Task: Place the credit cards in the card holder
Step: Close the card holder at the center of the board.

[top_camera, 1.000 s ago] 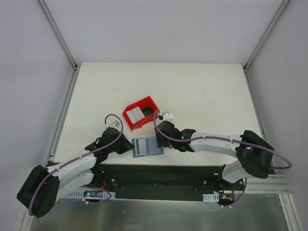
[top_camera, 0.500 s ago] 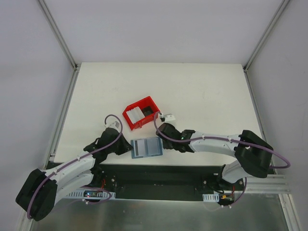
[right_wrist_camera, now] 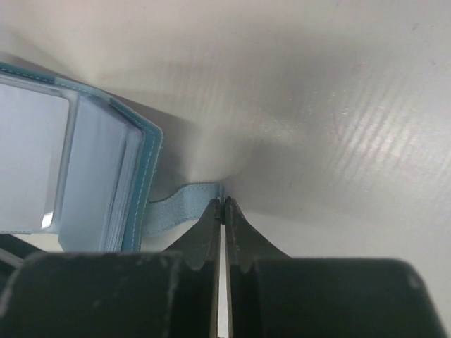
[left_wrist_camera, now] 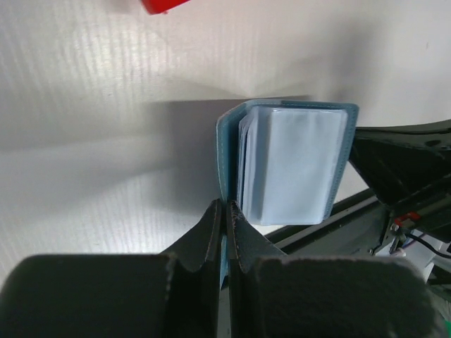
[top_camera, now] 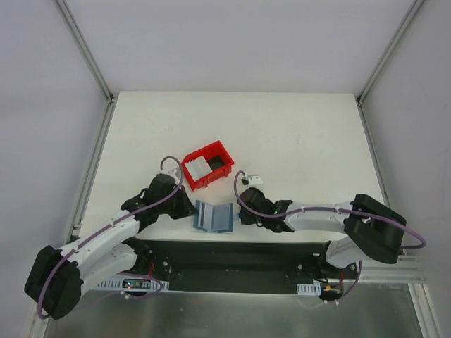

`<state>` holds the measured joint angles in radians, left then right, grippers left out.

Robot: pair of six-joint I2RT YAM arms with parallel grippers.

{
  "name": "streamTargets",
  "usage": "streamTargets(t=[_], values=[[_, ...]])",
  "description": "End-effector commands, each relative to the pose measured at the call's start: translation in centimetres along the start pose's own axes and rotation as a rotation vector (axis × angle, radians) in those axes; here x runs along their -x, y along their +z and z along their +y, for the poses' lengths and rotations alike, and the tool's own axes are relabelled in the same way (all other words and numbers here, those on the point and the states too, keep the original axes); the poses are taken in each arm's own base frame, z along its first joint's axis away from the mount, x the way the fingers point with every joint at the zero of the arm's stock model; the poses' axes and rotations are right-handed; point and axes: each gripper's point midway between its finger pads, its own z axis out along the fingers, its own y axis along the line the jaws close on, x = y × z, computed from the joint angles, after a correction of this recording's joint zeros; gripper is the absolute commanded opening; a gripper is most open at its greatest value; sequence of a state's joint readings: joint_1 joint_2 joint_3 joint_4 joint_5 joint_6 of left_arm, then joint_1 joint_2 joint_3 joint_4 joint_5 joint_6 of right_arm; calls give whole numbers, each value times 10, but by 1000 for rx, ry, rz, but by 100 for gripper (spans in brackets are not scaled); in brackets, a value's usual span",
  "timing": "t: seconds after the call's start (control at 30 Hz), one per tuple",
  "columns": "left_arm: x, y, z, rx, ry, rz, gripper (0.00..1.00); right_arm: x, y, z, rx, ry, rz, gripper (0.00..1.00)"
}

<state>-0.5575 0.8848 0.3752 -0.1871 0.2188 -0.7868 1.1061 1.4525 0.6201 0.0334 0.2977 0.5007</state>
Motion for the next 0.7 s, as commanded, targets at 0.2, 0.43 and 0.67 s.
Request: streamTargets(t=[0.2,0.43,0.67], values=[[1,-13,-35,-39,113,64,0,12,-6,33,169,74,-54,0],[-6,-1,-53,18,174,75,0,15,-11,30,166,74,-75,0],[-3,4,-63,48,186,54,2,20,-22,19,113,62,-107,0]])
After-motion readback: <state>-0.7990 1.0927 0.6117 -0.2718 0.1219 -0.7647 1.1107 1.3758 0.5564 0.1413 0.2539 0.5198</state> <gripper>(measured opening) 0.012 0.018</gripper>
